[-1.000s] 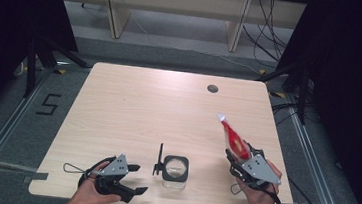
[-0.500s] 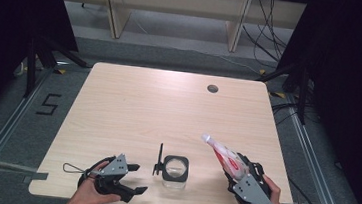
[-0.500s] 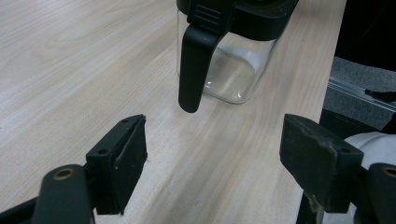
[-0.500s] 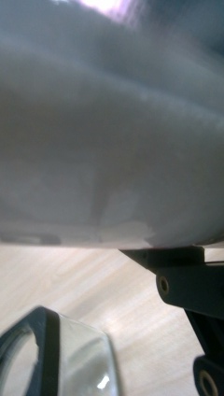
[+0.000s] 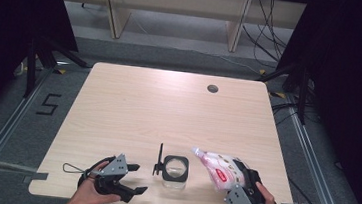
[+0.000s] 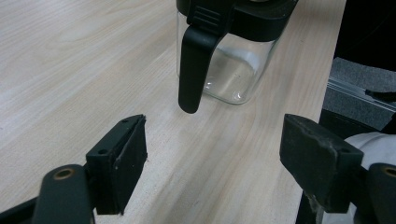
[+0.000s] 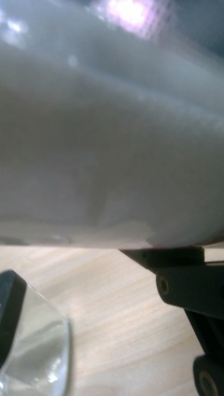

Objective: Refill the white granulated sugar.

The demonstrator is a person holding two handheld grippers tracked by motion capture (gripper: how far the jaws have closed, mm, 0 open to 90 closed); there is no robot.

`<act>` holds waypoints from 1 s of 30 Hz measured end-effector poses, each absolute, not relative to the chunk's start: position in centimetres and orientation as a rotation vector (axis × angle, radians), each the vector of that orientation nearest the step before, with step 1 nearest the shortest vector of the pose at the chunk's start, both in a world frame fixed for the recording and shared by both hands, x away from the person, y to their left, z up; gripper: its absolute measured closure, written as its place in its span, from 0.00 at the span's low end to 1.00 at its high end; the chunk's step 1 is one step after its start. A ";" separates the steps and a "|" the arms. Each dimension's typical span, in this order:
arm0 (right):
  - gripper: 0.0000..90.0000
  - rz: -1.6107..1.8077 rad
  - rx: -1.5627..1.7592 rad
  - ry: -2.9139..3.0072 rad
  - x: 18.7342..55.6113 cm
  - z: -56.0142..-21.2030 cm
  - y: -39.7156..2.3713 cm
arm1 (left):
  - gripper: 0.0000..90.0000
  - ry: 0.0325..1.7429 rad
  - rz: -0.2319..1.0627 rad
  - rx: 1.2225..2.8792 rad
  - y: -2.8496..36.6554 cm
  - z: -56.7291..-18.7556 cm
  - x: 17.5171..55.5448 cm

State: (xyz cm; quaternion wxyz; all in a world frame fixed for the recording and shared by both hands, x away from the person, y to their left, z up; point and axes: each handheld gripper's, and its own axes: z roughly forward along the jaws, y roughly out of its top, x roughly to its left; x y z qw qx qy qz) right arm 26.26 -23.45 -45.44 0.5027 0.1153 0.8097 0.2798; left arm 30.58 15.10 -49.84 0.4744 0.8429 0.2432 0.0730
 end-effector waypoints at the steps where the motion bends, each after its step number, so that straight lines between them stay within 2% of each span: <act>1: 0.47 0.676 0.279 1.956 26.3 -45.4 -23.5 | 0.25 0.585 0.183 2.070 15.2 -49.8 30.6; 13: 0.48 0.452 0.108 1.949 25.3 -46.2 -21.8 | 0.25 0.610 0.177 2.062 15.1 -49.8 30.5; 14: 0.48 0.385 -0.010 1.931 25.5 -46.0 -21.5 | 0.25 0.586 0.183 2.070 15.2 -49.7 30.7; 16: 0.48 0.407 0.061 1.941 25.2 -46.5 -21.5 | 0.25 0.587 0.181 2.063 15.1 -49.8 30.6; 27: 0.48 0.181 -0.190 1.858 25.1 -46.7 -20.2 | 0.25 0.612 0.168 2.056 15.0 -49.9 30.5; 30: 0.48 0.191 -0.134 1.873 25.0 -47.3 -20.4 | 0.25 0.611 0.169 2.065 15.1 -49.8 30.5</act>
